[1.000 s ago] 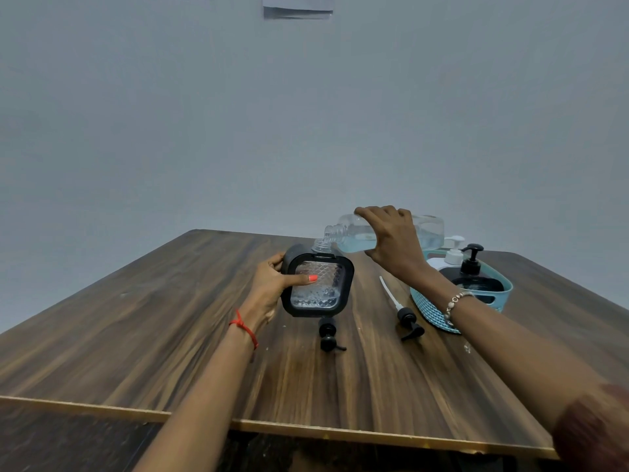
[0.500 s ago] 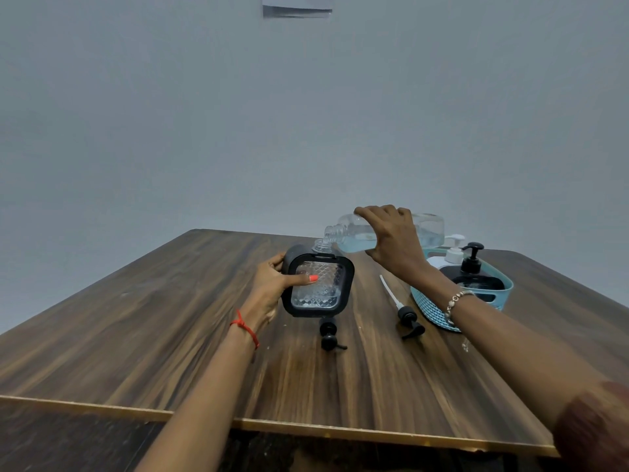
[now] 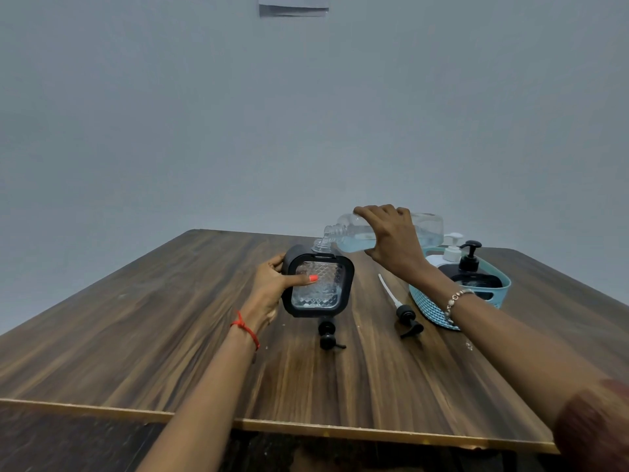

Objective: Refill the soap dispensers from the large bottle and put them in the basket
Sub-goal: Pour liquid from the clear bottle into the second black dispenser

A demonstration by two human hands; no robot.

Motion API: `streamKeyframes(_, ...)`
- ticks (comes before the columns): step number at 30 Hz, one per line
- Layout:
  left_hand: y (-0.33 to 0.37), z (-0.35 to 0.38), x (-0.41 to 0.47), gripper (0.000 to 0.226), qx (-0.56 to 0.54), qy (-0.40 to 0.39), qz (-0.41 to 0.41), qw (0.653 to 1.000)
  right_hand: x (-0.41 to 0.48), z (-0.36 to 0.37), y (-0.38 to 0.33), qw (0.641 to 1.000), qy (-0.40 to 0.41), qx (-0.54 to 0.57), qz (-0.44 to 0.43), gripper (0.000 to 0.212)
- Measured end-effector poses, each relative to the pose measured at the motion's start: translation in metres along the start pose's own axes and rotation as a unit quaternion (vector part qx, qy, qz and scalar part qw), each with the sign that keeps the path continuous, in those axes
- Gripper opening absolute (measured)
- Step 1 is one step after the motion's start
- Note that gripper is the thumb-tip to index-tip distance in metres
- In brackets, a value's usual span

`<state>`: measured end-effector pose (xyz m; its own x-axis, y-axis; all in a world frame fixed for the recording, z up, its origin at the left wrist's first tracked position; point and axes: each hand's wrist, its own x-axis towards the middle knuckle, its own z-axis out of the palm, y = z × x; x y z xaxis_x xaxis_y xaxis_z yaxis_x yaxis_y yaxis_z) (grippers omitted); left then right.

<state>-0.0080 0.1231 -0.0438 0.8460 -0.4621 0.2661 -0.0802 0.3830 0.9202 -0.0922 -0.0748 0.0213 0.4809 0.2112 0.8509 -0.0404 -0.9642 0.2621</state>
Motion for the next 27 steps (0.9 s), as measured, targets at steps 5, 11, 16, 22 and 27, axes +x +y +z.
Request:
streamKeyframes(5, -0.0006, 0.0004, 0.0003, 0.053, -0.001, -0.002, -0.005, 1.000, -0.0013, 0.0010, 0.0008, 1.000, -0.006, -0.002, 0.003, 0.070)
streamKeyframes(11, -0.0023, 0.0007, 0.0005, 0.051, 0.005, -0.005, -0.003, 1.000, -0.0028, 0.0020, 0.0019, 1.000, -0.003, -0.007, -0.003, 0.070)
streamKeyframes(16, -0.0034, 0.0011, 0.0000, 0.047, 0.008, -0.003, -0.001, 1.000, -0.0046, 0.0034, 0.0015, 1.000, -0.010, 0.000, 0.009, 0.069)
streamKeyframes(22, -0.0051, 0.0024, -0.0001, 0.045, 0.004, -0.002, 0.003, 1.000, -0.0039, 0.0070, -0.0021, 0.997, -0.033, 0.052, 0.040, 0.067)
streamKeyframes(27, -0.0036, 0.0007, 0.0014, 0.044, 0.002, 0.000, 0.005, 1.000, -0.0001, 0.0056, -0.0055, 0.976, -0.035, 0.182, 0.118, 0.069)
